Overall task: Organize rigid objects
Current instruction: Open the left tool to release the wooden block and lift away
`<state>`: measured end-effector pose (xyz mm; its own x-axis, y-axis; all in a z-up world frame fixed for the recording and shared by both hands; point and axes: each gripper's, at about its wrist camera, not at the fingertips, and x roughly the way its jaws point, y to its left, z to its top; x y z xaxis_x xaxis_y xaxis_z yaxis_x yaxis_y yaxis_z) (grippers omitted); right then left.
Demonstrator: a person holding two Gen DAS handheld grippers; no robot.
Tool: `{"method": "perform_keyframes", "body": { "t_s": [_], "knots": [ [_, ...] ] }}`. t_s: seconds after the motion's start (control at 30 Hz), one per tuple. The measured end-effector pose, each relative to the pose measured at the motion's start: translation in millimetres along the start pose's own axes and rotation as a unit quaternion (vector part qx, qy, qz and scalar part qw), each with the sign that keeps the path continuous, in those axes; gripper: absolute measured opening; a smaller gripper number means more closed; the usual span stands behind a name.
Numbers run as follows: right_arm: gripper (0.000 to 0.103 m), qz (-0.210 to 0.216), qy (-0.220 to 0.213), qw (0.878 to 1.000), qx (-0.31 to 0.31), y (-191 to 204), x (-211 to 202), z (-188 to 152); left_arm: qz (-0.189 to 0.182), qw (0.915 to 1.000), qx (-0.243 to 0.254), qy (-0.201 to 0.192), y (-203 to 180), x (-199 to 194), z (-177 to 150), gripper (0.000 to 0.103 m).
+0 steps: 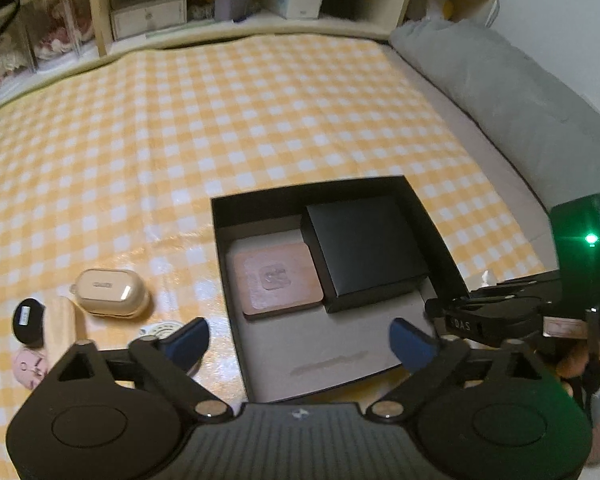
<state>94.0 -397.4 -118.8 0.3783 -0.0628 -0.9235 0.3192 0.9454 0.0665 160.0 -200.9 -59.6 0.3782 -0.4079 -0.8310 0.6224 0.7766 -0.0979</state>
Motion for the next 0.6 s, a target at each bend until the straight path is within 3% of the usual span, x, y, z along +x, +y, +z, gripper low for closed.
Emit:
{"method": "perform_keyframes", "body": {
  "t_s": [0.33,0.6],
  "knots": [
    [0.007,-0.001,0.001,1.000,-0.002,0,1,-2,-0.015,0.9991,-0.005,-0.040,12,-36,-12,0.103],
    [0.007,-0.002,0.005,1.000,-0.007,-2,5,-4,0.024,0.9962,0.012,-0.082,45,-63,-18,0.103]
  ]
}}
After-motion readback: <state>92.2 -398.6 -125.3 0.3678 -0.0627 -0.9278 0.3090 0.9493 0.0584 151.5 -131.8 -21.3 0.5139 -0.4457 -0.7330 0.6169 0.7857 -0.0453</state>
